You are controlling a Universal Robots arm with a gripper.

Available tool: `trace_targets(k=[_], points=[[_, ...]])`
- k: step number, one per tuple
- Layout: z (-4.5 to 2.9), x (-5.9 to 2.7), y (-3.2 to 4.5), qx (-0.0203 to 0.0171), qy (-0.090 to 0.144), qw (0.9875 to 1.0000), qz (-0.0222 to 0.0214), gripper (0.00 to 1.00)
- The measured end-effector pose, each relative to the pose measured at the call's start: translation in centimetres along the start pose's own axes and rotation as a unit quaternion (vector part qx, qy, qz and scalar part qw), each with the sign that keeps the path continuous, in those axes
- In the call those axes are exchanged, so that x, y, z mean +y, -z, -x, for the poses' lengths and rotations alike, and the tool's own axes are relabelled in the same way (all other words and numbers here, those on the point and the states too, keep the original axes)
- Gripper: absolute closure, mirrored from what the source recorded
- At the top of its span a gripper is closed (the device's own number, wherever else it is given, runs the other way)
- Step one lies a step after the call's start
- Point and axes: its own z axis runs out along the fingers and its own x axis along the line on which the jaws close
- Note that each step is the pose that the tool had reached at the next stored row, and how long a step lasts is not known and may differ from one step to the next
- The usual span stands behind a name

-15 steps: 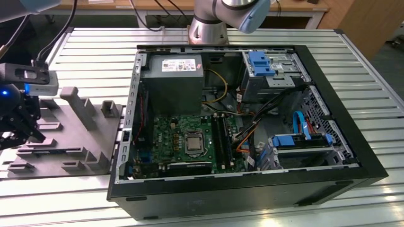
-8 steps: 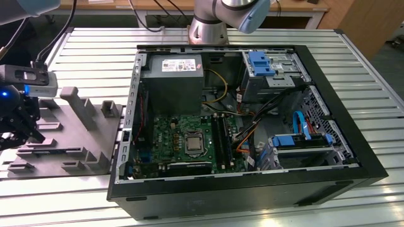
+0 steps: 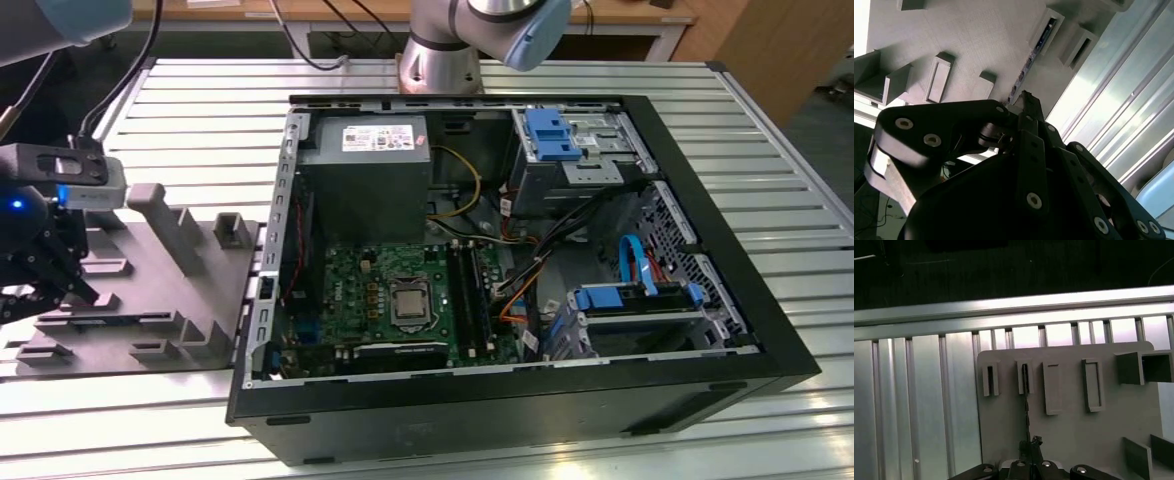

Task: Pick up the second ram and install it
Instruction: 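Pick up the second ram and move it above second insertion slot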

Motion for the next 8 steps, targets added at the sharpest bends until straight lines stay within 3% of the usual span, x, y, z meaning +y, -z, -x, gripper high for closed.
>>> trace_targets(k=[8], points=[[0.02,0.04,-0.41,0.0006,0.019,0.9998,0.0007,0.9]])
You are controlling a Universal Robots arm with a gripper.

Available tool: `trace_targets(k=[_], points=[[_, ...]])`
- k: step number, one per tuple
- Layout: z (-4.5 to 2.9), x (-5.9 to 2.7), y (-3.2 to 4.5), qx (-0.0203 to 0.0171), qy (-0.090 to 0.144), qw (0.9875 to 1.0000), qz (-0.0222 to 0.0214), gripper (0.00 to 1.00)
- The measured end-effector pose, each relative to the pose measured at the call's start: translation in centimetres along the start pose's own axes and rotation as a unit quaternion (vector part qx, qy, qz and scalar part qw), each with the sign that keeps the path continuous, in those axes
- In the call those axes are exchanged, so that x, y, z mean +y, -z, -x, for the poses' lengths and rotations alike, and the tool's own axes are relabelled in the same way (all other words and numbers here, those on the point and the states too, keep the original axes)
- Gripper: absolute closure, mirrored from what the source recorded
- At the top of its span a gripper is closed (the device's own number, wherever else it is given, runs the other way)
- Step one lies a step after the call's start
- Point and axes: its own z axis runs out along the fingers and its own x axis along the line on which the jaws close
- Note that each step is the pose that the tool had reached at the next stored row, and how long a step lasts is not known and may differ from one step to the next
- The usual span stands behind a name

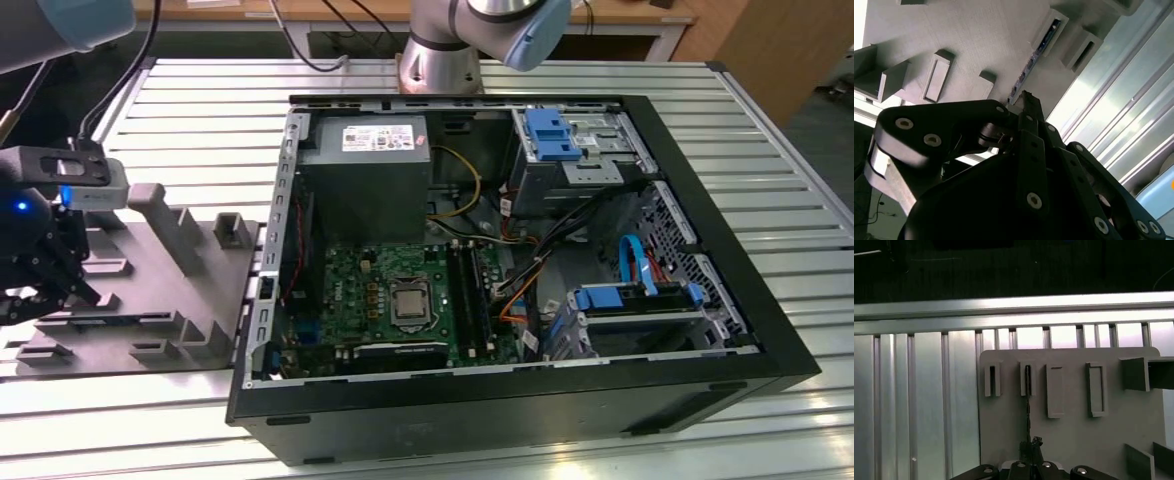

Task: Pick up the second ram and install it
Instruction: 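Pick up the second ram and move it above second insertion slot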

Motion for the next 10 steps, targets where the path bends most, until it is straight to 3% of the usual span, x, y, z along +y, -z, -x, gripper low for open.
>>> trace_targets(k=[10], points=[[0.06,0.45,-0.59,0.0001,0.002,1.0,0.0001,0.9]])
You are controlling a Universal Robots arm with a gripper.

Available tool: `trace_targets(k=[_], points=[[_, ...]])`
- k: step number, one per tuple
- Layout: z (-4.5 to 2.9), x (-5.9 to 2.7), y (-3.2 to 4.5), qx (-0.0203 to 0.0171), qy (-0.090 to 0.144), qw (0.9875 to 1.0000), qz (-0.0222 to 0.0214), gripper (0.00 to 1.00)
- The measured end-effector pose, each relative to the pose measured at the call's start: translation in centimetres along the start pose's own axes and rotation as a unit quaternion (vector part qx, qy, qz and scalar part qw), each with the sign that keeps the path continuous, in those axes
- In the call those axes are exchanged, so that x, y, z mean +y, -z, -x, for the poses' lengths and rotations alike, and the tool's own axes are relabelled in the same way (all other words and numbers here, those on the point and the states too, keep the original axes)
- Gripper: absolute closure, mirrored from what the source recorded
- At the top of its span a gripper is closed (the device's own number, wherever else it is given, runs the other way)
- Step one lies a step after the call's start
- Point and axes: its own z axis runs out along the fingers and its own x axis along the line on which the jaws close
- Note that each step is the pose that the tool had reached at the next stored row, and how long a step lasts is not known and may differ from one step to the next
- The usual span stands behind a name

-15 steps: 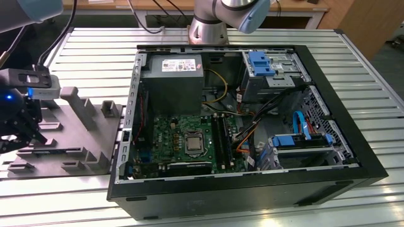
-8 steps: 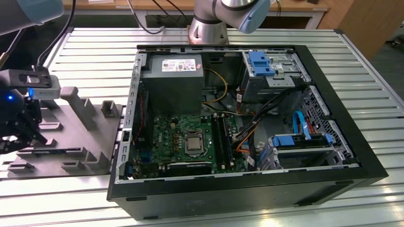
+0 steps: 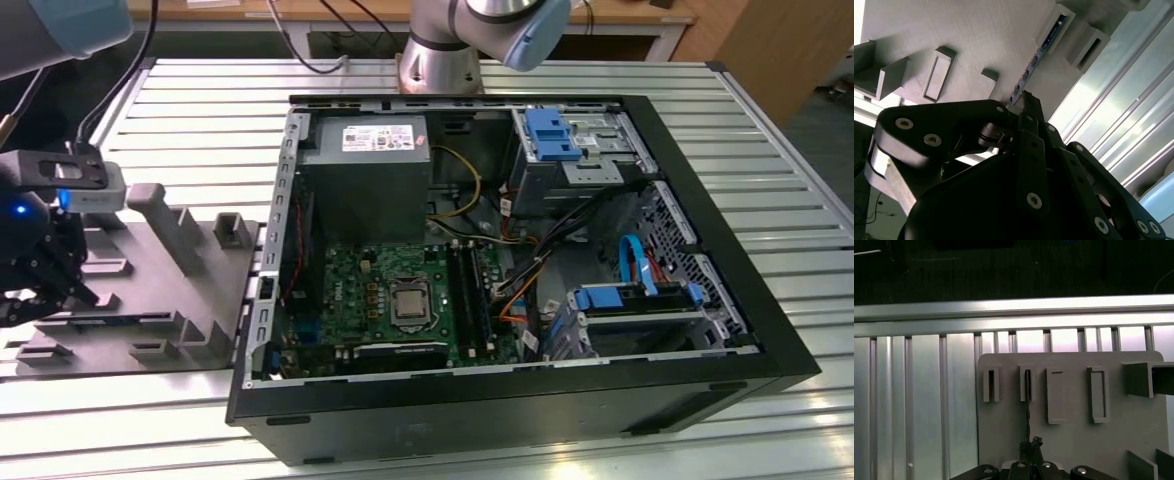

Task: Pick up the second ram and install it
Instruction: 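Pick up the second ram and move it above second insertion slot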

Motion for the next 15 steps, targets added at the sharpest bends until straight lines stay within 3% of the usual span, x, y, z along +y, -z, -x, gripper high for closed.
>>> trace_targets(k=[15], points=[[-0.02,0.32,-1.01,0.0,0.0,1.0,0.0,0.9]])
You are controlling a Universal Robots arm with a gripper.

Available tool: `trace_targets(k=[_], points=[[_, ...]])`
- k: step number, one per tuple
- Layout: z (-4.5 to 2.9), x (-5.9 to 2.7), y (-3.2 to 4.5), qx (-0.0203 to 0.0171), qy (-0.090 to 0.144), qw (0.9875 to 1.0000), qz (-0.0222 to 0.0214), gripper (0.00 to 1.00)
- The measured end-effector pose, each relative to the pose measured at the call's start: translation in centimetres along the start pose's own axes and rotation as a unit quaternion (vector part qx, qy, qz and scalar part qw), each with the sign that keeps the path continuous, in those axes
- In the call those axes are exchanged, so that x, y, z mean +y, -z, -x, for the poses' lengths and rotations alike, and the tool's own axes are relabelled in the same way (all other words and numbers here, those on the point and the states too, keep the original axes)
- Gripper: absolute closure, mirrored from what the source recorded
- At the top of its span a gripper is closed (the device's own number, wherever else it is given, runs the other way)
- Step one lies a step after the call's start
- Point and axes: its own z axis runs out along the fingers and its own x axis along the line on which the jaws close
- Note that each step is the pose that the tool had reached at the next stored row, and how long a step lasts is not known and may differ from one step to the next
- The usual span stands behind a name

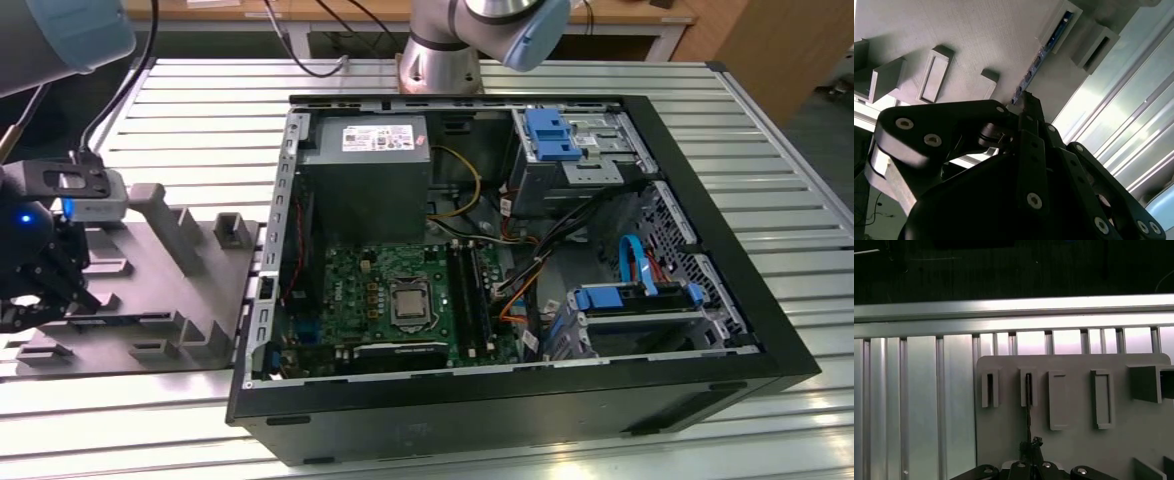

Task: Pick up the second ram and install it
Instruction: 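Pick up the second ram and move it above second insertion slot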

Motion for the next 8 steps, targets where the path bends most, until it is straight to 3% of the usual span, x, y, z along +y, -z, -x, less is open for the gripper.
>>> trace_targets(k=[8], points=[[-0.02,0.24,-0.59,0.0001,0.0,1.0,0.0,0.9]])
